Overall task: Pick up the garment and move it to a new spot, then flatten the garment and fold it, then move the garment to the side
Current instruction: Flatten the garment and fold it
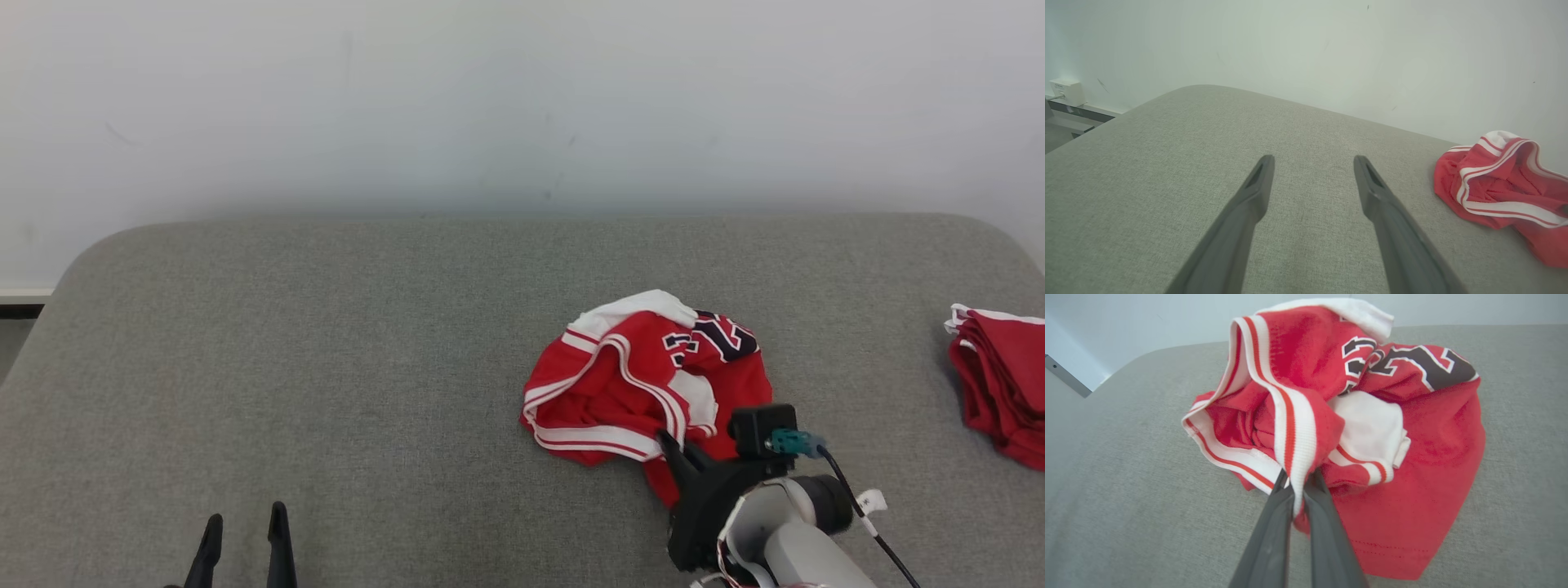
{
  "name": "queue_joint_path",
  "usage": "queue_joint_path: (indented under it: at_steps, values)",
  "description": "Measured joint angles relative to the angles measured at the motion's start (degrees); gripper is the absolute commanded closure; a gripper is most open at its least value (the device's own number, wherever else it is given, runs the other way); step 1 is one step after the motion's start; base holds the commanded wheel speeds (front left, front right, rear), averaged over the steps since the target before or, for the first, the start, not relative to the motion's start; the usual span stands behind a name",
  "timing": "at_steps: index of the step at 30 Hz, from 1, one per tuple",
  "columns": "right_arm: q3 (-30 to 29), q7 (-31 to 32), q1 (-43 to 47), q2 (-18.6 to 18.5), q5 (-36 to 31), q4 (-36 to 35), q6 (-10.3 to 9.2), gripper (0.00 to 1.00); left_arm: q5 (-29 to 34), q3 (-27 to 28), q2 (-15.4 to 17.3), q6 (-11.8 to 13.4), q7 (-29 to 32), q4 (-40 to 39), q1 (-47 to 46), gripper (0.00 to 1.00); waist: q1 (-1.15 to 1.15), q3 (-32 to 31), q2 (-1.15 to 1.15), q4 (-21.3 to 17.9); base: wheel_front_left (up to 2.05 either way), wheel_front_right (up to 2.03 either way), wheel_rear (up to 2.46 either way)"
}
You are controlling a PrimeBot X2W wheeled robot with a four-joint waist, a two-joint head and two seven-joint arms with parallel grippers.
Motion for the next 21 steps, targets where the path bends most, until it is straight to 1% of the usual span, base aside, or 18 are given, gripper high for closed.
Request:
queue_joint_path:
  at_steps: [3,5,10,15,18,21]
  values:
    - [4.4,-0.1,-1.8,0.0,5.8,-4.6,0.00,1.00,-0.1,0.3,0.0,0.0,0.0,-0.2,0.2,0.00,0.00,-0.3,0.00,-0.5,0.00,0.00,0.00]
    - [7.2,-0.1,-3.6,0.0,11.5,-8.5,0.00,1.00,-0.1,0.5,0.0,0.0,0.0,-0.4,0.3,0.00,0.00,-0.5,0.00,-0.8,0.00,0.00,0.00]
    - [12.9,-1.6,-11.1,0.1,21.5,-15.7,0.00,1.00,-0.1,1.1,0.0,0.2,0.0,-1.0,0.3,0.00,0.00,-0.4,0.00,-1.7,0.00,0.00,0.00]
    - [16.4,-4.2,-19.7,0.0,37.3,-16.8,-0.01,1.00,-0.1,0.6,0.0,0.1,0.0,-1.0,0.1,0.00,0.00,-0.1,0.00,-1.6,0.00,0.00,0.00]
    - [20.0,-6.4,-26.6,0.0,43.5,-15.5,-0.02,1.00,-0.1,0.1,0.0,0.1,0.0,-1.0,0.0,0.00,0.00,0.1,0.00,-1.3,0.00,0.00,0.00]
    - [22.2,-10.7,-33.3,0.0,50.7,-14.6,-0.02,1.00,-0.2,-0.2,0.0,0.1,0.0,-1.0,0.0,0.00,0.00,0.3,0.00,-1.0,0.00,0.00,0.00]
